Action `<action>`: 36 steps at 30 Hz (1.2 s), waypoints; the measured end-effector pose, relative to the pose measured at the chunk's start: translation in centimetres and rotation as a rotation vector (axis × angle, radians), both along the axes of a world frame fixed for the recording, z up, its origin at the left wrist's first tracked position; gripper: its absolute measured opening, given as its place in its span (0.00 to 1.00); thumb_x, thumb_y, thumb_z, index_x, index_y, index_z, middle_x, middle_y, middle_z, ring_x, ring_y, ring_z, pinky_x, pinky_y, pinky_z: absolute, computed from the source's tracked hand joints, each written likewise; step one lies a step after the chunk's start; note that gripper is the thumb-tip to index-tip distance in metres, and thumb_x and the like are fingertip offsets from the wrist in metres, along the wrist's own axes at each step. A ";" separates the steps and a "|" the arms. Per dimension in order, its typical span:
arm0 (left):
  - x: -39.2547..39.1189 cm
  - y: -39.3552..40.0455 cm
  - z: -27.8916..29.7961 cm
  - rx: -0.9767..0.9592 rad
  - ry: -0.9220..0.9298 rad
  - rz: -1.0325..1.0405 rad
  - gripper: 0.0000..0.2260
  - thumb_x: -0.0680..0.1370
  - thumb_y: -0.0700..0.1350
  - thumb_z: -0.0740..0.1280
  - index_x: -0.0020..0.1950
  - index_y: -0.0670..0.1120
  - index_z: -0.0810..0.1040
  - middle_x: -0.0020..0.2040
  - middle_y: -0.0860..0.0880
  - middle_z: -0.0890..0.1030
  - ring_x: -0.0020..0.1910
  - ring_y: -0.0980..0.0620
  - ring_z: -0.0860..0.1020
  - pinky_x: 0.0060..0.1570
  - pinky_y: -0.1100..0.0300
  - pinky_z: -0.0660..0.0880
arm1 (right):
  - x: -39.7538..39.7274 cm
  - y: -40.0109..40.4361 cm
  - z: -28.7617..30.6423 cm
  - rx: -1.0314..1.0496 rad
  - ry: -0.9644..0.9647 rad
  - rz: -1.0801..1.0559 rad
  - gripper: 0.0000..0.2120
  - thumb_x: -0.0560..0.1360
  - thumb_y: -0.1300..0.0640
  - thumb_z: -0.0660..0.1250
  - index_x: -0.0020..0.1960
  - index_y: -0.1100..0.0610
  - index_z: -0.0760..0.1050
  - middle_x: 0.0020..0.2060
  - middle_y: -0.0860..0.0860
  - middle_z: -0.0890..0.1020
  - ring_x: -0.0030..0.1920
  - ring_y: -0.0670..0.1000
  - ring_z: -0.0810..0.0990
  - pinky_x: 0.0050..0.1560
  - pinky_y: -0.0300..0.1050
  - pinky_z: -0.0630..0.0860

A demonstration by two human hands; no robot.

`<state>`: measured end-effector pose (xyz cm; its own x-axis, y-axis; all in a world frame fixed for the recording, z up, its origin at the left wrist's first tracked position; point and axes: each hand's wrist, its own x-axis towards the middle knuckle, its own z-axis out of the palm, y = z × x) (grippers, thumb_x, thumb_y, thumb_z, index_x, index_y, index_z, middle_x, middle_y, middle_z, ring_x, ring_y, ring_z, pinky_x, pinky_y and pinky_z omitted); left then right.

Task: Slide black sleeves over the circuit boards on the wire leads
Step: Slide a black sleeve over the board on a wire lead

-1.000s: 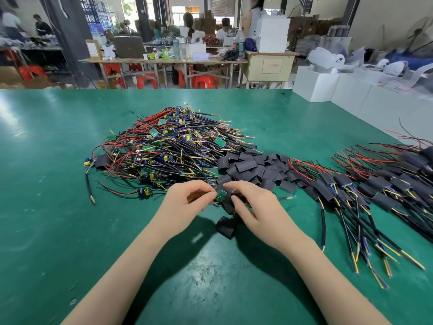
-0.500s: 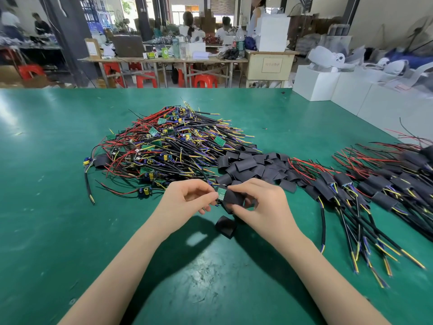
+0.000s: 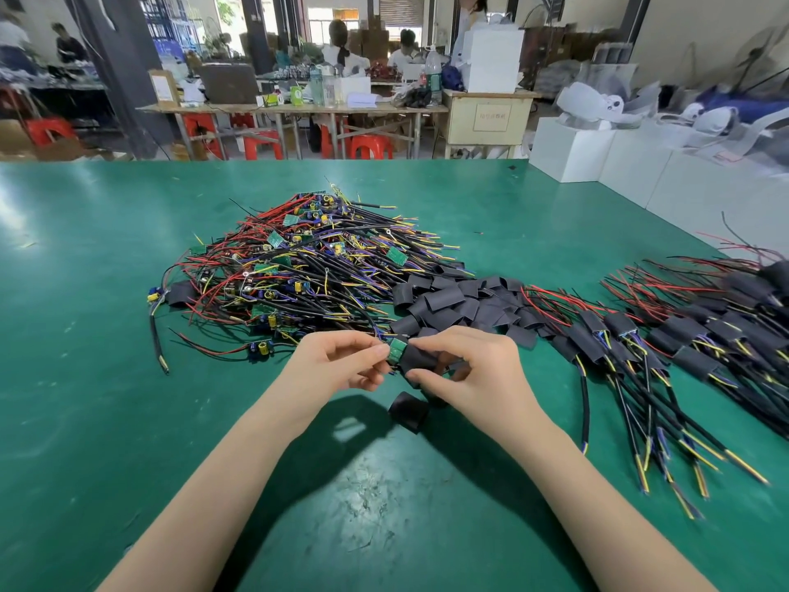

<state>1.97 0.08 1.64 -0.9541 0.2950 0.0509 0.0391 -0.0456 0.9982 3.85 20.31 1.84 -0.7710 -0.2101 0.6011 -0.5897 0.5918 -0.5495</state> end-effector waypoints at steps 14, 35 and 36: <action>-0.1 -0.1 -0.2 -0.105 0.149 0.009 0.04 0.75 0.37 0.71 0.41 0.43 0.82 0.35 0.46 0.81 0.33 0.52 0.78 0.37 0.64 0.76 | -0.1 -0.3 -0.4 -0.044 -0.047 0.036 0.14 0.65 0.62 0.78 0.49 0.54 0.83 0.39 0.42 0.80 0.32 0.42 0.77 0.38 0.31 0.73; 0.4 0.7 0.0 -0.111 0.233 0.020 0.04 0.75 0.33 0.69 0.42 0.40 0.82 0.35 0.47 0.83 0.32 0.53 0.79 0.37 0.65 0.77 | 0.0 -0.7 -0.3 -0.100 -0.037 -0.013 0.13 0.64 0.59 0.78 0.48 0.52 0.84 0.38 0.40 0.80 0.30 0.43 0.77 0.36 0.26 0.67; 0.4 0.6 0.1 -0.114 0.238 0.013 0.04 0.75 0.33 0.69 0.43 0.40 0.82 0.35 0.47 0.83 0.33 0.53 0.80 0.38 0.65 0.77 | 0.0 -0.7 -0.2 -0.101 -0.033 -0.016 0.12 0.64 0.59 0.77 0.48 0.52 0.84 0.37 0.41 0.81 0.30 0.43 0.77 0.36 0.26 0.67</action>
<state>2.35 0.65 1.76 -0.9230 0.2999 0.2413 0.2731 0.0684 0.9595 3.81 19.66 1.60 -0.7934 -0.1374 0.5929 -0.5614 0.5415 -0.6258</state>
